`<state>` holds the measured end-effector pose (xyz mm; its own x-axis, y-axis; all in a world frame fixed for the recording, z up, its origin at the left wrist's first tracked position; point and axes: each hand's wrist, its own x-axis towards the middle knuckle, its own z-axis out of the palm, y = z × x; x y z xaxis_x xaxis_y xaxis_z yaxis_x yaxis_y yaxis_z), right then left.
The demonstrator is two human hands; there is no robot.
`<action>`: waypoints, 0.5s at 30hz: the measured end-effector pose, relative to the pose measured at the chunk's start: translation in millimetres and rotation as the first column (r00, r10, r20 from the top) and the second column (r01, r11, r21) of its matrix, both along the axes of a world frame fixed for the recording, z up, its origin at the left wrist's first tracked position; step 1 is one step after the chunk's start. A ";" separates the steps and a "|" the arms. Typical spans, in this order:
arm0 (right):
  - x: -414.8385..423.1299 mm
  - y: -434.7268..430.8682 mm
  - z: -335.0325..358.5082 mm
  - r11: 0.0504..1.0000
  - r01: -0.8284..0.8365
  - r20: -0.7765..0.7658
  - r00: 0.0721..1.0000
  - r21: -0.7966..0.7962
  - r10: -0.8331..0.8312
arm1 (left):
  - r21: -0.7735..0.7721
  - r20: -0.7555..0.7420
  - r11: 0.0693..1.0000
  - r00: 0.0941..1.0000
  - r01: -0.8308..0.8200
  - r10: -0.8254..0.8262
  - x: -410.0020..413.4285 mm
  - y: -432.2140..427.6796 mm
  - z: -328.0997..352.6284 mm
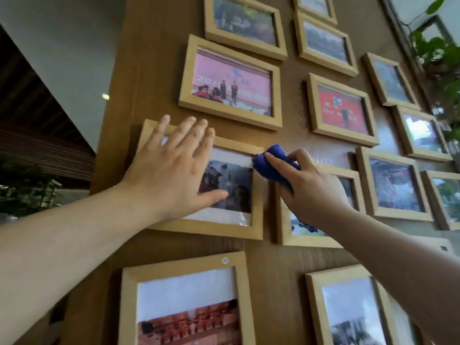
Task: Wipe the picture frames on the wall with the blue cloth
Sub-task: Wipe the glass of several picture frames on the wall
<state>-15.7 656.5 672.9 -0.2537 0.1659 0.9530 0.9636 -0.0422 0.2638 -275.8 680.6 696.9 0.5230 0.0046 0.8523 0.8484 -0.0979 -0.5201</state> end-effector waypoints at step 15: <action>-127.0 19.3 19.7 0.996 0.030 0.168 0.985 0.084 -0.043 | -0.182 0.121 0.983 0.992 -0.004 0.027 -79.3 46.7 -41.8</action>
<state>-142.7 675.8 692.6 -0.4082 0.1025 0.9071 0.9025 -0.1043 0.4179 -355.1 727.3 655.2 0.4137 0.1722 0.8940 0.9066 -0.1676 -0.3872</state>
